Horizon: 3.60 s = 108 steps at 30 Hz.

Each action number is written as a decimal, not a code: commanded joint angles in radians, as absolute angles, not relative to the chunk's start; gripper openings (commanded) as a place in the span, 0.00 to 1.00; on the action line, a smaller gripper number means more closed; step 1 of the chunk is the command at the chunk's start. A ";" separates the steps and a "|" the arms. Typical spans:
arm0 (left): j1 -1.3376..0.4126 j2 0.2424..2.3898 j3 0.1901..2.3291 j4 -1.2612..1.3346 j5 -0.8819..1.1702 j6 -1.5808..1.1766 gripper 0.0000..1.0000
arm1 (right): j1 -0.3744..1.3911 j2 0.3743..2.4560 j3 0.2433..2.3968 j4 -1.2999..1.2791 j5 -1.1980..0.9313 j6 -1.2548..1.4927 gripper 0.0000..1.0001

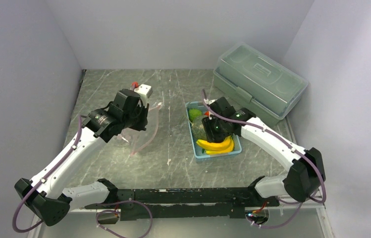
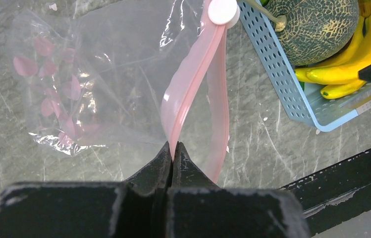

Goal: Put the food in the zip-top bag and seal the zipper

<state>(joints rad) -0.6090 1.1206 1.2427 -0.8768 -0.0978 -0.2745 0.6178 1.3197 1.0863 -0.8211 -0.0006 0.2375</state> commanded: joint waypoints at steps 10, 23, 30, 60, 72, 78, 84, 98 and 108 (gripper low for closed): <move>-0.603 1.085 1.235 -0.838 -0.085 -0.255 0.00 | 0.725 1.450 1.062 -0.747 0.064 0.211 0.54; -0.603 1.085 1.234 -0.838 -0.090 -0.255 0.00 | 0.739 1.509 1.040 -0.724 0.160 0.198 0.55; -0.603 1.090 1.233 -0.839 -0.088 -0.254 0.00 | 0.753 1.532 1.024 -0.725 0.146 0.190 0.55; -0.601 1.095 1.232 -0.833 -0.071 -0.259 0.00 | 0.843 1.357 1.258 -0.927 0.361 0.205 0.00; -0.601 1.098 1.230 -0.828 -0.051 -0.264 0.00 | 0.865 1.270 1.362 -0.910 0.271 0.222 0.00; -0.601 1.101 1.229 -0.825 -0.040 -0.268 0.00 | 0.868 1.186 1.390 -0.784 0.140 0.252 0.00; -0.600 1.101 1.229 -0.814 -0.014 -0.280 0.00 | 0.868 1.060 1.342 -0.586 0.019 0.322 0.00; -0.598 1.120 1.295 -0.806 0.002 -0.413 0.00 | 0.867 0.786 1.069 -0.010 -0.013 0.612 0.00; -0.597 1.157 1.336 -0.771 -0.045 -0.542 0.00 | 0.867 0.746 0.916 0.359 -0.002 0.873 0.00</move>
